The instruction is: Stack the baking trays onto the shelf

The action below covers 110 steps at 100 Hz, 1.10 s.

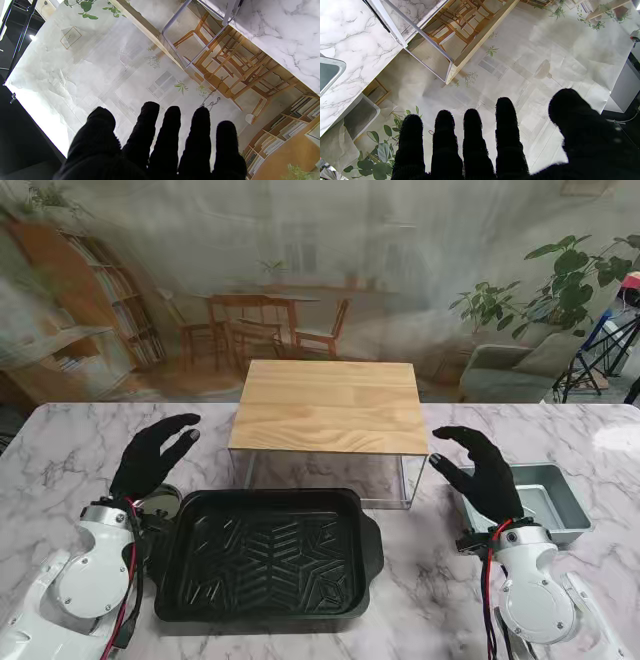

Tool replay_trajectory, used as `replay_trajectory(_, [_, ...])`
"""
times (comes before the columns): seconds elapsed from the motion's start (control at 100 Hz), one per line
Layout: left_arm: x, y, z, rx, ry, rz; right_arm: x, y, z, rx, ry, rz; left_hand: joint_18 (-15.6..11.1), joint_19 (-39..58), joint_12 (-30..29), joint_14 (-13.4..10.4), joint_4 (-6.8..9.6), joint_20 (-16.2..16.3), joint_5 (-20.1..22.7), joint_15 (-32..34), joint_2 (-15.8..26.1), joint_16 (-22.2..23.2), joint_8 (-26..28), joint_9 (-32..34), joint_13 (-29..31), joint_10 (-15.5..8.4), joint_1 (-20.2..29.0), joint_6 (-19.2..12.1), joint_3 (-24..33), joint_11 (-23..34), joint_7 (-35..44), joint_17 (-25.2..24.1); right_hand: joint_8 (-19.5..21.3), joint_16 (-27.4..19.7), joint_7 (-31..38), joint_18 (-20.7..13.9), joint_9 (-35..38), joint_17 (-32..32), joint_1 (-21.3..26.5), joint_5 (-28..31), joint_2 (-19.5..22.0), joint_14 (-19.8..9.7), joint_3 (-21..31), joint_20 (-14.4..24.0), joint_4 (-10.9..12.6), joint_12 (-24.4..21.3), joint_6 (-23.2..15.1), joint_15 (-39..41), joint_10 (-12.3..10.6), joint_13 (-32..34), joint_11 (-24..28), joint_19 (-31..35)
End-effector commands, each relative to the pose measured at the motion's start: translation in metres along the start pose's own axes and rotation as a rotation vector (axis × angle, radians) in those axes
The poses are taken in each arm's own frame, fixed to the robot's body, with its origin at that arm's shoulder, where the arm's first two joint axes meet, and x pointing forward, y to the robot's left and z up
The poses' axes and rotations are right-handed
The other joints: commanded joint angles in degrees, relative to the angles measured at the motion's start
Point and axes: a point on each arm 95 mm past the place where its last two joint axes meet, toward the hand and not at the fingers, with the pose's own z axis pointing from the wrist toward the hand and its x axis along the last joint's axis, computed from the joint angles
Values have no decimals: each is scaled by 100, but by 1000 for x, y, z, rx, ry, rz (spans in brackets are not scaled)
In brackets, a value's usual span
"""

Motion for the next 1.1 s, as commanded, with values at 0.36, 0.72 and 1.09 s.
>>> replay_trajectory(0.36, [2, 3, 1, -34, 7, 16, 2, 1, -5, -3, 9, -3, 29, 171, 77, 64, -124, 111, 105, 137, 270, 76, 30, 198, 136, 36, 134, 61, -149, 100, 8, 41, -85, -35, 23, 36, 62, 6, -240, 34, 126, -104, -113, -26, 164, 54, -122, -375, -26, 131, 4, 3])
replay_trajectory(0.72, [-2, -13, -15, -137, -8, 122, 4, 3, -11, -15, 16, -1, -71, 320, 50, 58, -136, 135, -137, 111, 269, 81, -23, -9, 0, 15, 91, 28, -164, 5, -136, 14, -74, -7, 34, 49, 62, -3, -231, 50, 133, -84, -132, -1, 165, 74, -120, -338, 8, 130, 50, 62])
replay_trajectory(1.09, [-41, -31, -59, -185, -99, 237, 6, 5, -16, -34, 19, -7, -145, 442, -148, 190, -171, 91, -406, 31, 195, 3, -82, -461, -58, -3, -30, 2, -181, -354, -325, 151, -60, 8, 37, 49, 69, -4, -232, 70, 138, -79, -139, 7, 167, 83, -127, -318, 11, 132, 76, 92])
